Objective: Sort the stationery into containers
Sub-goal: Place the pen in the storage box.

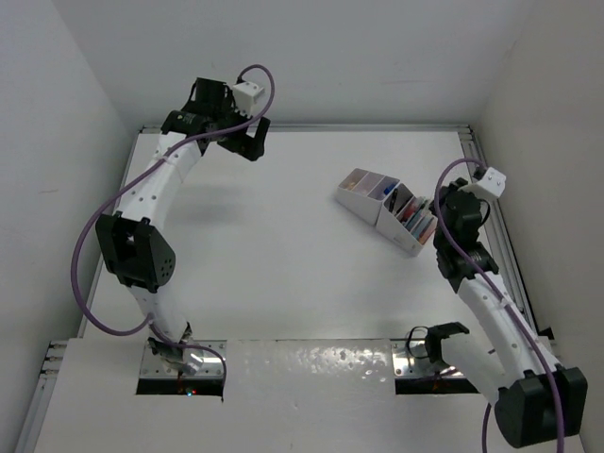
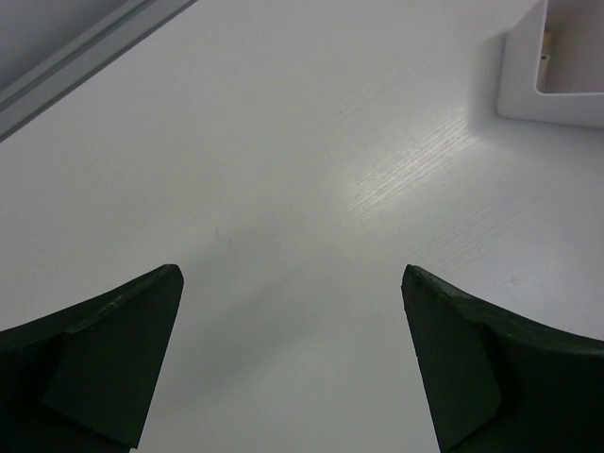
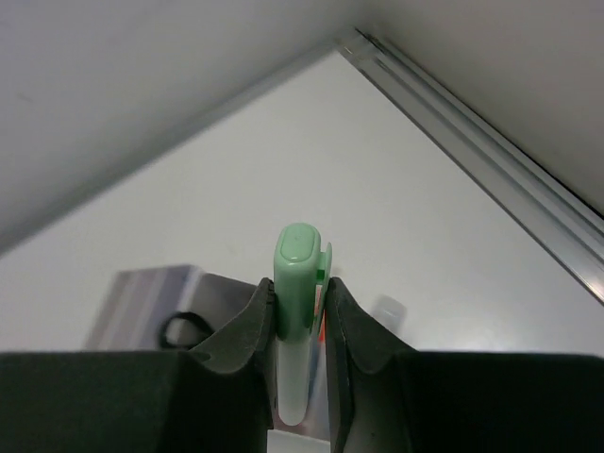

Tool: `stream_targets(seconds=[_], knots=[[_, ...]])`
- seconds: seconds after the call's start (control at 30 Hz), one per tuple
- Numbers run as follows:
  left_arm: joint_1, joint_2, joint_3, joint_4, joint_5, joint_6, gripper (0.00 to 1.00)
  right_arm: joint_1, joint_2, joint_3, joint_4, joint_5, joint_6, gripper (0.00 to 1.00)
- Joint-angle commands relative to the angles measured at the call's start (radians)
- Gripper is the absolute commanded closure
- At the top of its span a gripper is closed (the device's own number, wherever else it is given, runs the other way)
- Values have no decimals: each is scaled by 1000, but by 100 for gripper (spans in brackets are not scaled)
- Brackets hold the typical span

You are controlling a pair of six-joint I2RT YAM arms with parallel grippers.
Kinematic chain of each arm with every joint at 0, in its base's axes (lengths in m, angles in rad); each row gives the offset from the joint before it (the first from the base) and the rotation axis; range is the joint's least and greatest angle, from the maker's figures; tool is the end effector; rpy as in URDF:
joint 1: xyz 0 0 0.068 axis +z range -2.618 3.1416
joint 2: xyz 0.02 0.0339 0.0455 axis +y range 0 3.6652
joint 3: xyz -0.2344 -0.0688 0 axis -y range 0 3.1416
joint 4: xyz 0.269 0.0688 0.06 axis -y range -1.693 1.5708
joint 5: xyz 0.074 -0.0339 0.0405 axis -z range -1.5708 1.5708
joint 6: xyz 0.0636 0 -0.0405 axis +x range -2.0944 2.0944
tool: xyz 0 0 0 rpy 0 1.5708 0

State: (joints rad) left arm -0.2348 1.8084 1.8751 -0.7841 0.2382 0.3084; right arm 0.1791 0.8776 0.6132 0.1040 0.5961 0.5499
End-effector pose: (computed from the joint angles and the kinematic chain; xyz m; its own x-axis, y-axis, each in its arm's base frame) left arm 0.4263 -0.1174 0.3298 -0.4881 0.4201 -0.7650 0.5742 0.8147 0.0809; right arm 0.2726 0.0131 0.2612 0.0740 0.4529 -0.8885 0.4214 0.7933 0.4394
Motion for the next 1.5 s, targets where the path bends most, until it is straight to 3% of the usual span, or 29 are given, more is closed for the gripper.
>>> stream_targets(seconds=[0.0, 0.33, 0.93, 1.0, 1.17, 1.27, 1.47], knots=[[5, -55, -2, 28, -34, -9, 0, -47, 40, -49, -53, 18, 1, 100], [15, -63, -1, 22, -42, 4, 0, -76, 161, -64, 14, -56, 31, 100], [37, -73, 10, 13, -57, 15, 0, -78, 164, -306, 329, -136, -10, 100], [35, -73, 9, 13, -56, 15, 0, -78, 164, -311, 326, -133, -13, 93], [35, -75, 10, 11, -51, 15, 0, -76, 123, -285, 277, -150, -47, 54], [35, -75, 10, 9, -45, 15, 0, -79, 97, -250, 220, -118, -70, 40], [35, -72, 15, 8, -42, 15, 0, -127, 38, -132, -25, 65, 0, 30]])
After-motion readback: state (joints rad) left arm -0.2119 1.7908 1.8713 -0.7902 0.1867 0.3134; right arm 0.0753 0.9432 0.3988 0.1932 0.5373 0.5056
